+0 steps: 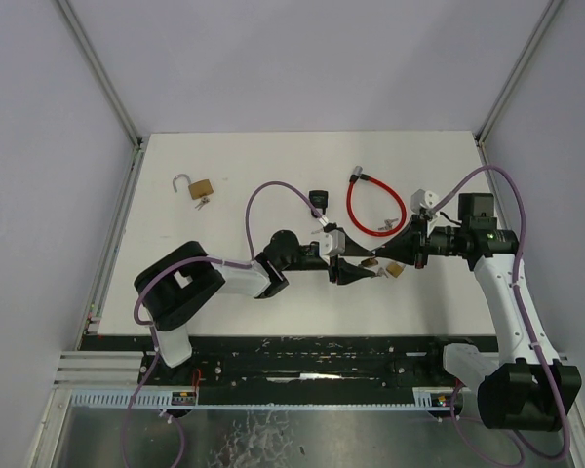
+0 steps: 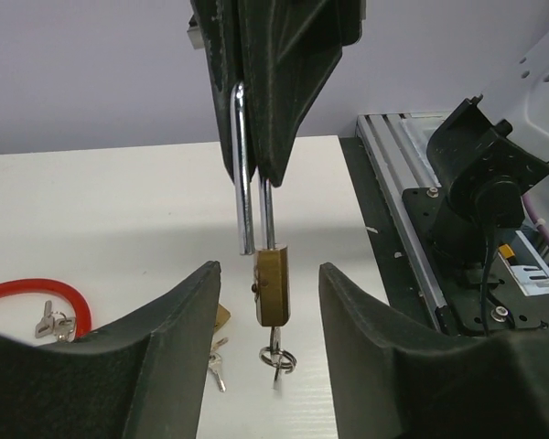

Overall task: Lock with the key
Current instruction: Pick up the lock from the center of the board.

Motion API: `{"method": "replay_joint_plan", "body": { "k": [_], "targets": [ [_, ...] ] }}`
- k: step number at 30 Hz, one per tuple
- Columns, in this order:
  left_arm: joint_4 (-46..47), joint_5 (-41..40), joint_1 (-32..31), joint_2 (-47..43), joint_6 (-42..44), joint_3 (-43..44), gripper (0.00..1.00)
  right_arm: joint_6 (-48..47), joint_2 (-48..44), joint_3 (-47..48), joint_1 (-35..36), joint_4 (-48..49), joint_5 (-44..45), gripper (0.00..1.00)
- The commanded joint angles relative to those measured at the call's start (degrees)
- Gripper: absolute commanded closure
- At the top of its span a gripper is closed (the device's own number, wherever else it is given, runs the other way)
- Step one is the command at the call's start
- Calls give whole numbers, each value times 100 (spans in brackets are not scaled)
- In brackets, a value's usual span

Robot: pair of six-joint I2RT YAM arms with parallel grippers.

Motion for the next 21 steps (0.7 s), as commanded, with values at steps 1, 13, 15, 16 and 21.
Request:
{"method": "replay_joint_plan", "body": {
  "k": [1,13,15,16,21],
  "targets": [
    [395,212,-24,28,-60,79,57,-27,-4,4,86,179,-123,100],
    [-296,394,-16,6,105,326,100,-57,-33,-82,97,233,-16,100],
    [-578,329,-13,-77,219,347,100,104,-77,-70,97,349,109,99],
    [-766,288,-15,-115,287,390,100,256,-99,-35,97,414,171,98],
    [-2087,286,23,-353,594,783,100,819,-310,371,-116,460,709,63]
  ]
}}
